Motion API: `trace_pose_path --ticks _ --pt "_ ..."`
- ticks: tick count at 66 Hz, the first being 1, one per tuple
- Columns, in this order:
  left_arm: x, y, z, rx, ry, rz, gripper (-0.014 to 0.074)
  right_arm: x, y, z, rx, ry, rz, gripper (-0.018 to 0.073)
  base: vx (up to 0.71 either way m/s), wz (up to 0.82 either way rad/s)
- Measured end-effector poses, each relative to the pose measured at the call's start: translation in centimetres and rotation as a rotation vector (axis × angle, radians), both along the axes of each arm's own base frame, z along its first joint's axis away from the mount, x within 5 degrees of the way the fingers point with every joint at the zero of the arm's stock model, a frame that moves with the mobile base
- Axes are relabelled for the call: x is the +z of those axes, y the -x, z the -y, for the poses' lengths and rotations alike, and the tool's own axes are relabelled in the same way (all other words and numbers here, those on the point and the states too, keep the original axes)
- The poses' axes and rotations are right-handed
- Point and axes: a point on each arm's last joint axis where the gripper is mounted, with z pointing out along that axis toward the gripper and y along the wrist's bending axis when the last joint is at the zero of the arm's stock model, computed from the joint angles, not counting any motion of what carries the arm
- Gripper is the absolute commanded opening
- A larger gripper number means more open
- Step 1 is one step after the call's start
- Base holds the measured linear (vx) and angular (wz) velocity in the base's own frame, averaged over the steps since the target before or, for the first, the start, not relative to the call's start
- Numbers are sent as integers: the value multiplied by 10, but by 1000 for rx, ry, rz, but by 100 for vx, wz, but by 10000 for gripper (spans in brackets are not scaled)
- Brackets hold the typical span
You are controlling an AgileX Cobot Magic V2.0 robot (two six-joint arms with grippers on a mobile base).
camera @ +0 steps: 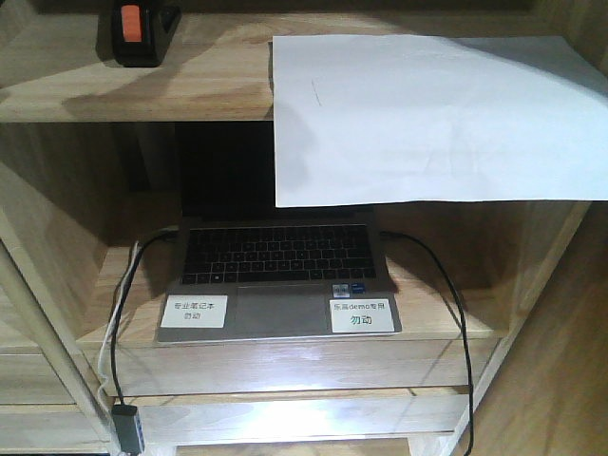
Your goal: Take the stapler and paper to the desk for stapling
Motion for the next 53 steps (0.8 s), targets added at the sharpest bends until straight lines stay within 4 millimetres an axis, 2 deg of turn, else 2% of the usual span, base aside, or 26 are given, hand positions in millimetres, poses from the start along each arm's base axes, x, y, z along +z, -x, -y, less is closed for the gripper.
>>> trace_pose_path --ticks 20,32,43,53 --pt "13 -80 29 -5 -38 -109 572 0 0 0 0 0 0 -9 0 0" --pt "18 -117 40 15 -39 -183 572 0 0 0 0 0 0 -9 0 0" --pt "12 -143 43 89 -23 -272 572 0 0 0 0 0 0 -9 0 0" --pt "6 -155 47 101 -15 -326 572 0 0 0 0 0 0 -9 0 0"
